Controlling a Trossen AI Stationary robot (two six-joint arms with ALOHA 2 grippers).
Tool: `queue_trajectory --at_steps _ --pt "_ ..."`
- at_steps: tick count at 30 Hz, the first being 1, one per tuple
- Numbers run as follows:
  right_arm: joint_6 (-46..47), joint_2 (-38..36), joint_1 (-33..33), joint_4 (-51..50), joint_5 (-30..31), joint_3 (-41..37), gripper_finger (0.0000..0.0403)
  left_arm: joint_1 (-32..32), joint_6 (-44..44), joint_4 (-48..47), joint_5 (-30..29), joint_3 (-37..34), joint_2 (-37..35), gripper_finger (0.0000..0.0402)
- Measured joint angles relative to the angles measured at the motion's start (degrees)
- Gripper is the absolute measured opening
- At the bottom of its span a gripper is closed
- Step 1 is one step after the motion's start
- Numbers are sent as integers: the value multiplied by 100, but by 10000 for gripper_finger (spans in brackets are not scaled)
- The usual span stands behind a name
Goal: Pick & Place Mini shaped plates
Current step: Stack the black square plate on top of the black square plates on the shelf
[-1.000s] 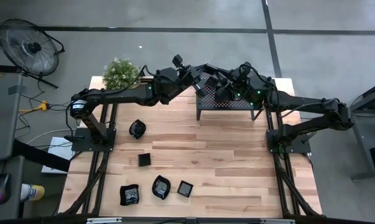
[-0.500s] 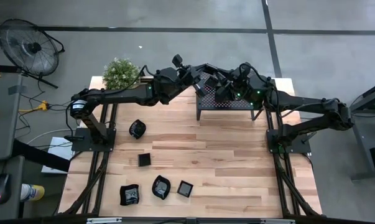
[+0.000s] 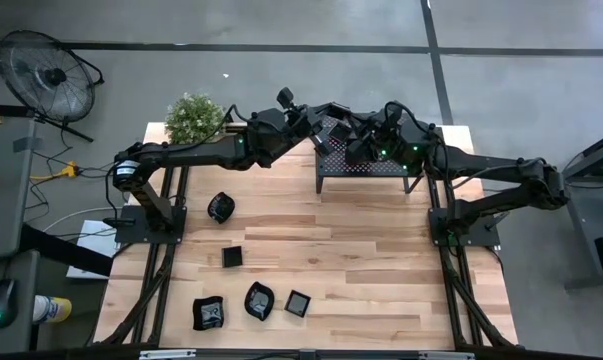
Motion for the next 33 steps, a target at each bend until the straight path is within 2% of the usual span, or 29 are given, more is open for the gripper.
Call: queue_trajectory --at_steps 8,18,33 --pt "-7 -2 0 -36 -81 0 1 4 0 -133 185 7 -11 4" --pt "59 -2 -4 -83 -133 -2 1 4 0 -435 268 11 -17 34" --pt "297 -109 -157 -303 -249 -2 0 -6 153 -586 546 9 -4 140"
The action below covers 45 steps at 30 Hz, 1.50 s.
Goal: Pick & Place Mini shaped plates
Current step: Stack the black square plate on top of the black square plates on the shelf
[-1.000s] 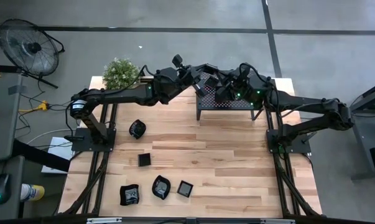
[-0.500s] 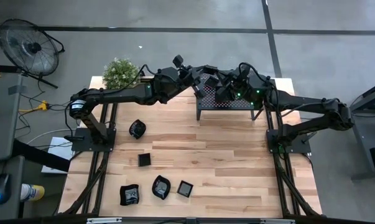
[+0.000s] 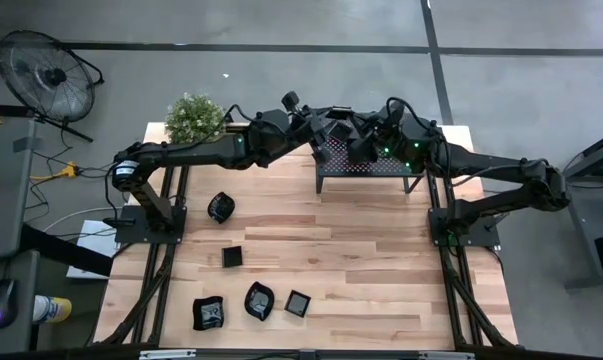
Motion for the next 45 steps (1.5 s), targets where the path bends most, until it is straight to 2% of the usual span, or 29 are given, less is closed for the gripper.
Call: queue_trajectory --at_steps 7,10,18,26,31,36,40,45 --pt "159 -58 -273 -162 -368 2 0 0 0 -22 -242 -13 15 172" --pt "275 -58 -300 -290 -324 2 0 2 22 -33 -290 -13 15 175" --pt "485 -62 -497 -524 -395 2 0 4 429 21 -875 -13 9 175" --pt "1232 -60 -948 -949 -866 2 0 40 565 -175 -1044 -11 -192 175" --pt "1745 -50 -1338 -1358 -1468 135 0 257 -74 -927 -1001 -2 -625 175" --pt "2260 -48 -1741 -1827 -2037 227 0 670 -924 -2066 -52 4 -1007 175" --pt "2821 -12 -2001 -1884 -2307 229 0 1027 -1107 -2800 840 -15 -975 175" --pt "3463 16 -2191 -1908 -2337 229 0 1484 -1009 -2748 2064 -76 -988 175"
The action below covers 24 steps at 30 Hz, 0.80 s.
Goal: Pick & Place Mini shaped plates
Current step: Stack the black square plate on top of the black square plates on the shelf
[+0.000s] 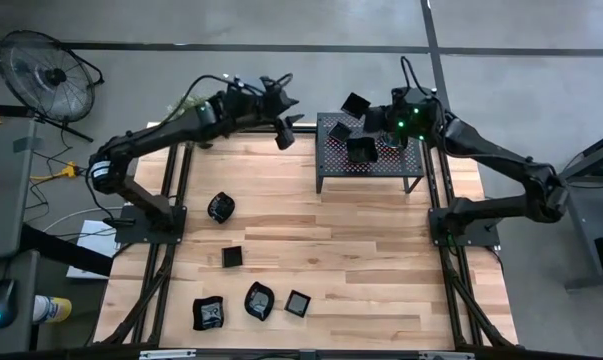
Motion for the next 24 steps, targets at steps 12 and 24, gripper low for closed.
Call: queue_trajectory --at_steps 12,24 --pt "737 323 87 -305 433 402 0 513 -121 568 2135 -815 -513 175" --pt "446 1460 230 -1593 303 2122 0 513 -576 1218 2590 -2297 -1642 175"
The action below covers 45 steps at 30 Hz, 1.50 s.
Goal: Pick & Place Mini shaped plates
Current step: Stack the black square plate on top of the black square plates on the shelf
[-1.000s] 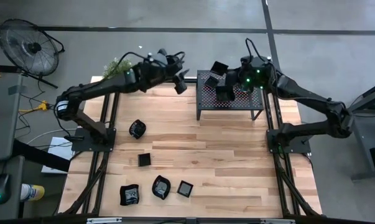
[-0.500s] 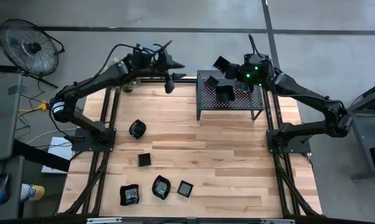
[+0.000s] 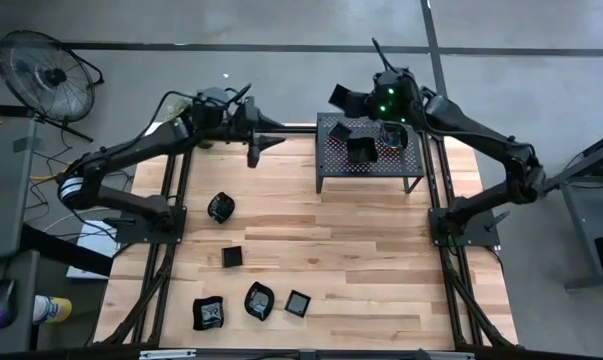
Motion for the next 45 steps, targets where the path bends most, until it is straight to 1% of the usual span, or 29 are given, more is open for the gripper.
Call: queue_trajectory --at_steps 3,6,8,10,16,20,24,26,31,34,40,45 --pt "89 215 -28 -122 -232 217 0 0 -32 91 -7 -321 -348 175" --pt "163 387 -28 -235 -456 256 0 0 -259 343 60 -690 -707 175" --pt "263 472 -66 -277 -721 256 0 0 -422 540 127 -961 -916 175" --pt "280 514 -139 -363 -997 256 0 0 -568 691 125 -1210 -1154 175" --pt "130 550 -435 -467 -1500 261 0 -1 -742 734 142 -1650 -1664 175" --pt "-54 550 -595 -480 -1816 263 0 0 -863 747 143 -1737 -1850 175" --pt "-307 550 -676 -477 -1966 263 0 -2 -921 760 142 -1738 -1887 175" --pt "-552 550 -743 -498 -2139 302 0 -2 -1009 749 141 -1738 -1884 175" --pt "-1237 545 -943 -502 -2336 526 0 -2 -1121 749 138 -1738 -1882 175" --pt "-1638 545 -1150 -706 -2462 650 0 -2 -1226 804 136 -1738 -1882 175" --pt "-2151 716 -1583 -1148 -3134 652 0 -2 -1445 872 135 -1738 -1882 175" --pt "-2465 1080 -1642 -1173 -3592 648 0 -2 -1621 913 134 -1738 -1882 175"
